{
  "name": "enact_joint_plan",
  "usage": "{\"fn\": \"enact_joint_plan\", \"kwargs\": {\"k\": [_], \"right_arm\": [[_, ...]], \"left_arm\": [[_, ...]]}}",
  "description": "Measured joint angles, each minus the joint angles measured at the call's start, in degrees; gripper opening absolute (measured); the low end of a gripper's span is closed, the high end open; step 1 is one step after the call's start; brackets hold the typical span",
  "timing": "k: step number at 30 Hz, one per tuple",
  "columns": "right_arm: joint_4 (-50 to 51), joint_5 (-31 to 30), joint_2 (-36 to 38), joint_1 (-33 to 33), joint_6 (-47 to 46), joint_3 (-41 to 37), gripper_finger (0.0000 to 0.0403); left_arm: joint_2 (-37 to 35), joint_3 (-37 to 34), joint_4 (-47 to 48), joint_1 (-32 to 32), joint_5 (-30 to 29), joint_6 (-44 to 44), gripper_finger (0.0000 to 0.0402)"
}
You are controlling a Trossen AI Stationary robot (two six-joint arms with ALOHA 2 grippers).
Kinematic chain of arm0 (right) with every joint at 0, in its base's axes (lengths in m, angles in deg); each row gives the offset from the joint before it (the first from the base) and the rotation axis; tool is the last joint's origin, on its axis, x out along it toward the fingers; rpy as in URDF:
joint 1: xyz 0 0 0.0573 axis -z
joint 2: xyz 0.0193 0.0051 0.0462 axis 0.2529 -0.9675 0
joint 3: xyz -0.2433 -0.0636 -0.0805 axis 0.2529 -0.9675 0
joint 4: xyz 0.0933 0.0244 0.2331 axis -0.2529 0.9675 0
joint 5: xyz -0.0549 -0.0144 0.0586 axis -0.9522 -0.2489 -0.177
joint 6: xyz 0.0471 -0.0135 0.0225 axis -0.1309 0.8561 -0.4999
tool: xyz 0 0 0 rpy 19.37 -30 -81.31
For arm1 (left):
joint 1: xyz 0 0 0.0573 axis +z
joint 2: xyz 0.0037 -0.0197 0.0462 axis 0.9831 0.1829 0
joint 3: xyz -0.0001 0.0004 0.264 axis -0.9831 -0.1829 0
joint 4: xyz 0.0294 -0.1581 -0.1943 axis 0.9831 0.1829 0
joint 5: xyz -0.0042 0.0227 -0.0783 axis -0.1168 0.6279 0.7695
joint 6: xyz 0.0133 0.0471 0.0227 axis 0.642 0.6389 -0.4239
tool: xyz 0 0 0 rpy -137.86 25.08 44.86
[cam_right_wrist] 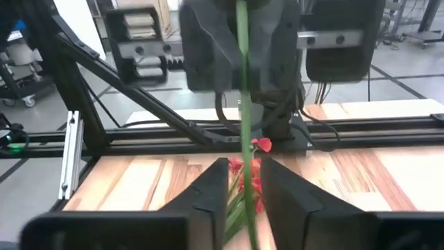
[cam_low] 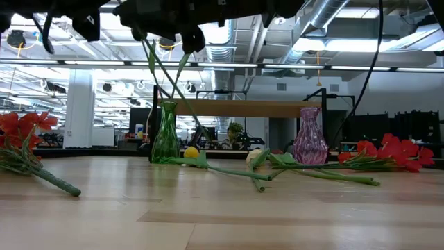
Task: Pick and place flowers into a vace then onto a shelf
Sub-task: Put the left black tulip into the green vase
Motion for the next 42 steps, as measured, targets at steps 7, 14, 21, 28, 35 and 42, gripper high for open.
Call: {"fn": "enact_joint_plan", "kwargs": {"k": [7,14,21,28,35,42], "right_arm": [[4.9,0.0,1.4,0.3,0.1,0.0,0.0141],[11.2,-0.2,3.7,0.1,2.0,-0.1,0.0173],[14.2,-0.2,4.8,0.0,2.0,0.0,0.018],[16.9,-0.1,4.9,-0.8,2.0,0.0,0.0171],[21.9,0.0,5.7,-1.1,1.7,0.0,0.0166],[25.5,-0.1,6.6,-1.5,1.5,0.0,0.0165]], "left_arm": [[0.0,11.3,24.5,0.0,-3.7,-4.4,0.0001],[0.0,21.4,43.9,0.0,-6.6,-8.7,0.0001],[0.0,30.2,55.3,0.1,-8.8,-10.6,0.0],[0.2,36.7,61.6,1.6,-8.4,-12.1,0.0],[1.6,41.4,65.5,7.5,-6.7,-12.3,0.0],[6.0,44.8,65.4,15.8,0.3,-8.2,0.0]]}}
